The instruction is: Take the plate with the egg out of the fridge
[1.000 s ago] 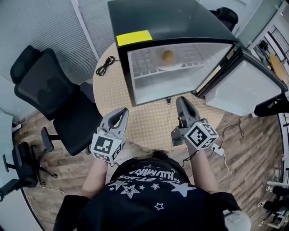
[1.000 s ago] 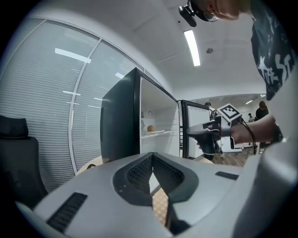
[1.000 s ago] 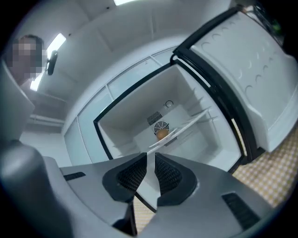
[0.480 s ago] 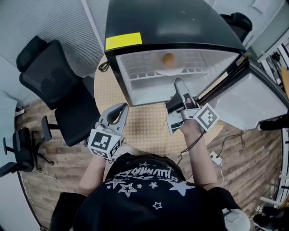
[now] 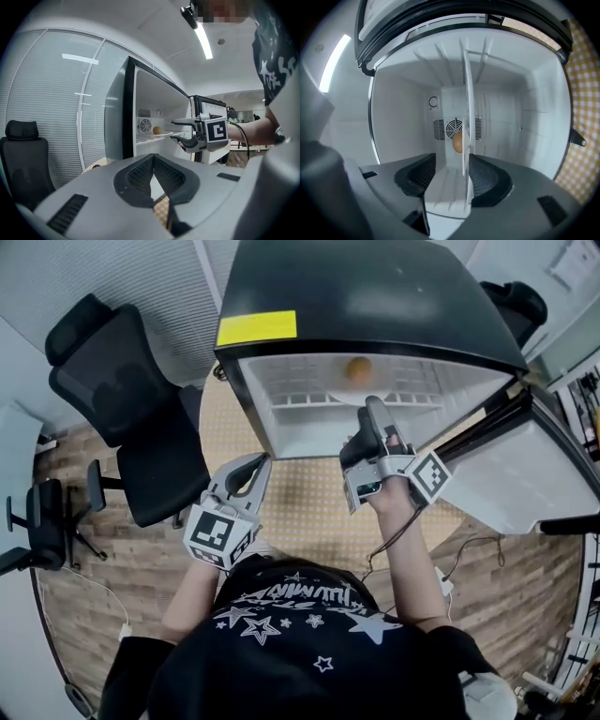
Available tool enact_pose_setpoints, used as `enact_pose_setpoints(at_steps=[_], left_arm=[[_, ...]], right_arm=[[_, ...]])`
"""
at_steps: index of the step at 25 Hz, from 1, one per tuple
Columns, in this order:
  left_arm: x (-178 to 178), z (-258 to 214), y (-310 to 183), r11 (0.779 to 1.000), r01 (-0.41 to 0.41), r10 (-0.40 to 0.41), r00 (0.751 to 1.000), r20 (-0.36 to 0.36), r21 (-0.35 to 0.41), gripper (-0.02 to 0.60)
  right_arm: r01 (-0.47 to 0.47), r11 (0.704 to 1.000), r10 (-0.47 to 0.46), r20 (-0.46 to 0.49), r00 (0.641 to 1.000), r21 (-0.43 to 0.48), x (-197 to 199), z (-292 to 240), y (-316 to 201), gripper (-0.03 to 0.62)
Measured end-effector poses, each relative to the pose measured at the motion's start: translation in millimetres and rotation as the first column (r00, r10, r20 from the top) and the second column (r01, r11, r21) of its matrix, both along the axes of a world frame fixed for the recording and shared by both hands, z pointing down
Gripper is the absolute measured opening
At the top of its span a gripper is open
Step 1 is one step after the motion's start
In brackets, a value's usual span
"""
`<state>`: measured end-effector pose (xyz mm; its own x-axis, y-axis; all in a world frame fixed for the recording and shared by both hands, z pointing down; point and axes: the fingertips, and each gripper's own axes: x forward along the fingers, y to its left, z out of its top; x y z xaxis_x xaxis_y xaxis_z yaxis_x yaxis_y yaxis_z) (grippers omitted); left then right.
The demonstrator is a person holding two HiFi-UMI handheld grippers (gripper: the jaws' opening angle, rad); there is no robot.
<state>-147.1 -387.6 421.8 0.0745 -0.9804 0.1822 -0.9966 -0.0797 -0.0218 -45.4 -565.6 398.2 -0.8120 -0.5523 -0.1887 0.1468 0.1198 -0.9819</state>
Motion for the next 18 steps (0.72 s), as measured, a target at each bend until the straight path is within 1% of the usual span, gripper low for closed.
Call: enact_pose_setpoints(at_steps=[5, 10, 14, 16, 18], left_arm=[[0, 3, 0, 1.0, 0.012, -0.012, 1.0, -0.022, 0.002, 0.008], [2, 5, -3, 1.0, 0.01, -0.01, 1.0, -0.027, 0.0, 0.007], [1, 8, -4, 1.0, 0.008, -0.008, 0.999, -0.032, -0.003, 0.008], [0, 9, -2, 1.0, 0.009, -0.009, 0.999, -0.035, -0.006, 0.008], [-1, 10, -1, 1.0, 0.011, -0.011, 0.999, -0.038, -0.007, 0.008]], right_arm=[[0.0, 1.0, 0.001, 0.014, 1.0, -0.024, -3, 2, -6, 0.207], [-0.002, 0.999, 0.003, 0.021, 1.0, -0.045, -3, 1, -7, 0.206], [-0.02, 0.999, 0.019, -0.015, 1.0, -0.042, -4, 1, -11, 0.201], [-0.028, 0.999, 0.026, -0.048, 0.999, -0.042, -5, 4, -11, 0.179], [-0.039, 0.997, 0.035, -0.071, 0.997, -0.067, -6, 11, -11, 0.116]])
